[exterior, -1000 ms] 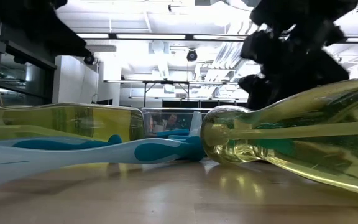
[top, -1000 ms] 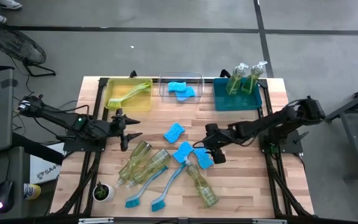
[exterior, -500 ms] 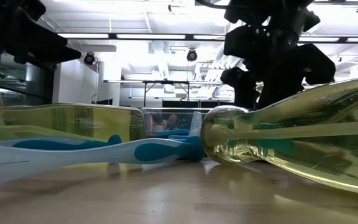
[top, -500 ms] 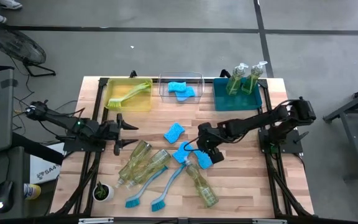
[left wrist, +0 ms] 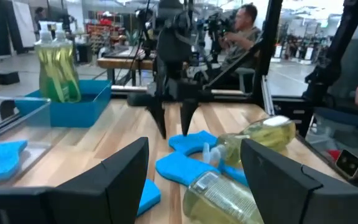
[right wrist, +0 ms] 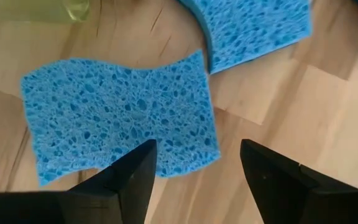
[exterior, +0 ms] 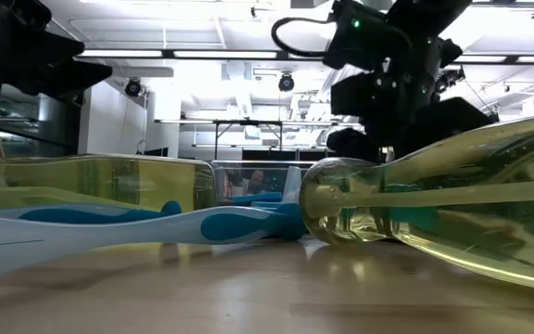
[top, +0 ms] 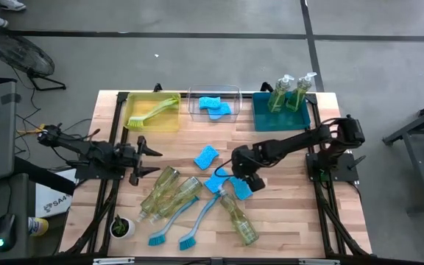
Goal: Pick & Place Kitchen Sink Supplies
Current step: Put the sponge into the transparent bin
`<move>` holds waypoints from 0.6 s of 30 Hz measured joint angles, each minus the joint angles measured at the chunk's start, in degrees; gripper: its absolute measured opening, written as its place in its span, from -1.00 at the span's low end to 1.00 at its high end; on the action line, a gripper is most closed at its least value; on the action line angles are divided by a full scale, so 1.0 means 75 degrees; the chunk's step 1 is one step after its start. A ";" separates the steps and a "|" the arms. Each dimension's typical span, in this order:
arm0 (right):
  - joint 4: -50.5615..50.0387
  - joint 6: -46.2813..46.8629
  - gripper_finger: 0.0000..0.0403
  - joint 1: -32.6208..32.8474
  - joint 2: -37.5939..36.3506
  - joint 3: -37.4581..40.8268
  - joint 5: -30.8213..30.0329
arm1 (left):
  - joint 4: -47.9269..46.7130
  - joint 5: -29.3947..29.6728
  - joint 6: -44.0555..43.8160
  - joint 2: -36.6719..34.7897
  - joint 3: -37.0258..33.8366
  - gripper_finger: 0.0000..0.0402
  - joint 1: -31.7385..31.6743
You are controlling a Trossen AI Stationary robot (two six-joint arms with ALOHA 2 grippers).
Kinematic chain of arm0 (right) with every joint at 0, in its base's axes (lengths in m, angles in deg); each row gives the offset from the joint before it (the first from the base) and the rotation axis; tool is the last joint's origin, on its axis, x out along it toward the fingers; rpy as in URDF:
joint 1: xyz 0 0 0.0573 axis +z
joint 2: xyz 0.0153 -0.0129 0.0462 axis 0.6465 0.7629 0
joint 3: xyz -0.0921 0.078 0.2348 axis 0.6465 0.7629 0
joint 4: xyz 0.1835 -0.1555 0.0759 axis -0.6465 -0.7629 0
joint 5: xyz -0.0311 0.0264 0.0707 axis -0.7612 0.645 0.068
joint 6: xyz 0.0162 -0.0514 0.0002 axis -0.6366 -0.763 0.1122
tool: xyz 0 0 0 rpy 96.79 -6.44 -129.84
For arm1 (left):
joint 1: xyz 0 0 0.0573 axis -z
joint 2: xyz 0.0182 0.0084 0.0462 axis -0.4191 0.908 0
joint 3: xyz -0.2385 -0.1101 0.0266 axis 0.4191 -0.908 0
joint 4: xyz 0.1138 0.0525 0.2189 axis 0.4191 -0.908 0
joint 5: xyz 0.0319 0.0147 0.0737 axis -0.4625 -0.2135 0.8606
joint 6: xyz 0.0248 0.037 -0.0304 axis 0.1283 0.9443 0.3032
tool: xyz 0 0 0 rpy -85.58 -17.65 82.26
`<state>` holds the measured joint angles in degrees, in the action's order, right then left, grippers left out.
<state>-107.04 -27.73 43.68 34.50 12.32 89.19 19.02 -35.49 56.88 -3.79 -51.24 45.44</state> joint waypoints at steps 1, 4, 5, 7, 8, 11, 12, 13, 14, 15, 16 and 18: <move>0.0044 -0.0003 0.12 0.0000 0.0075 0.0000 0.0053 | 0.0009 0.0008 0.0001 -0.0013 -0.0002 0.25 -0.0003; 0.0159 -0.0003 0.12 0.0000 0.0271 -0.0003 0.0141 | -0.0041 0.0017 -0.0007 0.0001 -0.0009 0.25 -0.0003; 0.0184 -0.0003 0.12 0.0000 0.0309 -0.0003 0.0156 | -0.0045 0.0017 -0.0013 -0.0002 -0.0012 0.25 -0.0003; 0.0220 -0.0001 0.10 0.0000 0.0410 -0.0013 0.0185 | -0.0019 0.0022 -0.0027 -0.0002 -0.0015 0.25 -0.0003; 0.0224 0.0000 0.07 -0.0002 0.0432 -0.0015 0.0204 | -0.0018 0.0019 -0.0036 -0.0002 -0.0015 0.25 -0.0003; 0.0212 0.0040 -0.07 0.0000 0.0498 -0.0020 0.0218 | -0.0022 0.0025 -0.0057 -0.0002 -0.0018 0.25 -0.0003; 0.0194 0.0055 -0.12 0.0000 0.0498 -0.0020 0.0218 | -0.0021 0.0026 -0.0058 -0.0002 -0.0020 0.25 -0.0003; 0.0184 0.0064 -0.19 0.0006 0.0498 -0.0020 0.0196 | -0.0019 0.0032 -0.0059 -0.0002 -0.0020 0.25 -0.0003; 0.0166 0.0070 -0.27 0.0003 0.0500 -0.0020 0.0183 | -0.0022 0.0037 -0.0059 -0.0002 -0.0020 0.25 -0.0003; 0.0129 0.0070 -0.35 0.0001 0.0500 -0.0020 0.0176 | -0.0022 0.0037 -0.0059 -0.0002 -0.0021 0.25 -0.0003; 0.0094 0.0072 -0.43 0.0000 0.0500 -0.0020 0.0164 | -0.0022 0.0043 -0.0059 -0.0002 -0.0023 0.25 -0.0003; 0.0033 0.0073 -0.59 0.0000 0.0498 -0.0024 0.0136 | -0.0021 0.0049 -0.0085 -0.0002 -0.0023 0.25 -0.0003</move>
<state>-106.79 -27.18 43.68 38.23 12.14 90.20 18.86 -35.13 56.24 -3.81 -51.42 45.42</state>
